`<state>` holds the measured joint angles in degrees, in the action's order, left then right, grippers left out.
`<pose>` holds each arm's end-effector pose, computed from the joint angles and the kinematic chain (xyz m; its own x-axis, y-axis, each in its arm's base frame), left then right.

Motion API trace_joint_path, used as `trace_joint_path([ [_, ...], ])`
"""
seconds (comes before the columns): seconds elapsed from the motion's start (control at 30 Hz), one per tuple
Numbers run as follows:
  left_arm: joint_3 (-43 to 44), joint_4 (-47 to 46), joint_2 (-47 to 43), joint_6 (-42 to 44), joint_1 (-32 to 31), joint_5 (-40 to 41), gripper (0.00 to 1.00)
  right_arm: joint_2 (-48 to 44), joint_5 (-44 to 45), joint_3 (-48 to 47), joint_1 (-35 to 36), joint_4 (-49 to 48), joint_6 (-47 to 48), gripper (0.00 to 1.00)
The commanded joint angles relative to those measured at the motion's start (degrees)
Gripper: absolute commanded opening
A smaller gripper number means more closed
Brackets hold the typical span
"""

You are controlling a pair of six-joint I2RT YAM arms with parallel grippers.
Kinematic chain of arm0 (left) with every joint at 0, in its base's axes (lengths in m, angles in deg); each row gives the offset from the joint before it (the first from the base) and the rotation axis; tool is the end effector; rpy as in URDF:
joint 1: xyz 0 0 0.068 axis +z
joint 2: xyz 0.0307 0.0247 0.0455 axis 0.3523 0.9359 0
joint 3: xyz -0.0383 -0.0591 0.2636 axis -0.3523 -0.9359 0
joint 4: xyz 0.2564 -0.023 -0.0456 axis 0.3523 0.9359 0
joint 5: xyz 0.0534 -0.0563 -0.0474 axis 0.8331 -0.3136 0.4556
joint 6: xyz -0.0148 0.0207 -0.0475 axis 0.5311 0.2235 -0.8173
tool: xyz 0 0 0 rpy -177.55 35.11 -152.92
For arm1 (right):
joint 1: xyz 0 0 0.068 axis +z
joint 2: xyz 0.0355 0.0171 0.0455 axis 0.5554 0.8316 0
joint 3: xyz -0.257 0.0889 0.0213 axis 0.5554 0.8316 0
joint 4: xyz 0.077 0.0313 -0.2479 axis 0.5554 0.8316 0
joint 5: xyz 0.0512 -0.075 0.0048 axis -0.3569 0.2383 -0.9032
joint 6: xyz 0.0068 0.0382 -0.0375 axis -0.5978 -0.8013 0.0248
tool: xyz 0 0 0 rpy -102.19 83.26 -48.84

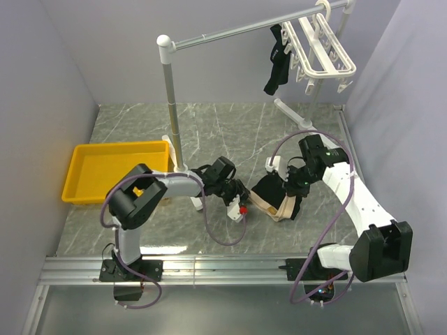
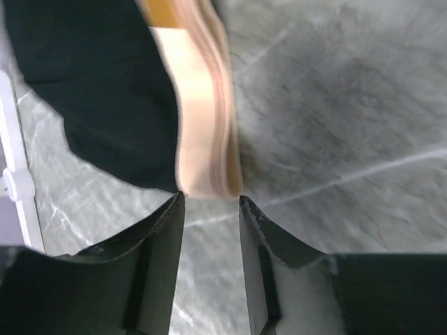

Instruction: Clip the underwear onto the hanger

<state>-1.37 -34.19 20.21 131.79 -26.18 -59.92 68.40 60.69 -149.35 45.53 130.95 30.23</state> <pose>0.2423 -0.2890 0.1535 0.8512 0.2666 -0.4521 0.5182 -0.5634 0.6434 0.2139 0.0606 0.2704 -0.1838 -0.8505 -0.4928 -0.9741 0.2249 -0.0250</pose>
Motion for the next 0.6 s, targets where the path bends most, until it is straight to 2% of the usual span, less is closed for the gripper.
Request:
trace_joint_path([
  [0.0,-0.22,-7.17,3.78,8.56,-0.65,1.33,0.44,-2.19,-0.19,-1.61,-0.80,0.89,-0.76,0.00],
  [0.2,0.06,-8.39,7.92,15.77,-1.27,1.60,0.44,-3.25,-0.63,-2.75,-1.07,0.98,-1.64,0.00],
  [0.23,-0.30,-8.84,8.00,16.31,-1.53,1.08,0.42,-3.51,-0.72,-3.01,-1.24,1.07,-1.90,0.00],
  [0.33,-0.65,-6.83,6.87,16.49,-2.15,-0.50,0.25,-3.86,-1.25,-4.41,-2.21,0.37,-3.13,0.00],
  [0.47,1.28,2.22,2.39,10.09,-1.71,-2.97,0.11,-4.04,-1.95,-6.70,-5.19,-0.77,-5.94,0.00],
  [0.57,2.94,7.85,-2.53,-4.20,0.48,-4.99,0.01,-4.83,-2.91,-8.63,-8.87,-2.18,-7.78,0.00],
])
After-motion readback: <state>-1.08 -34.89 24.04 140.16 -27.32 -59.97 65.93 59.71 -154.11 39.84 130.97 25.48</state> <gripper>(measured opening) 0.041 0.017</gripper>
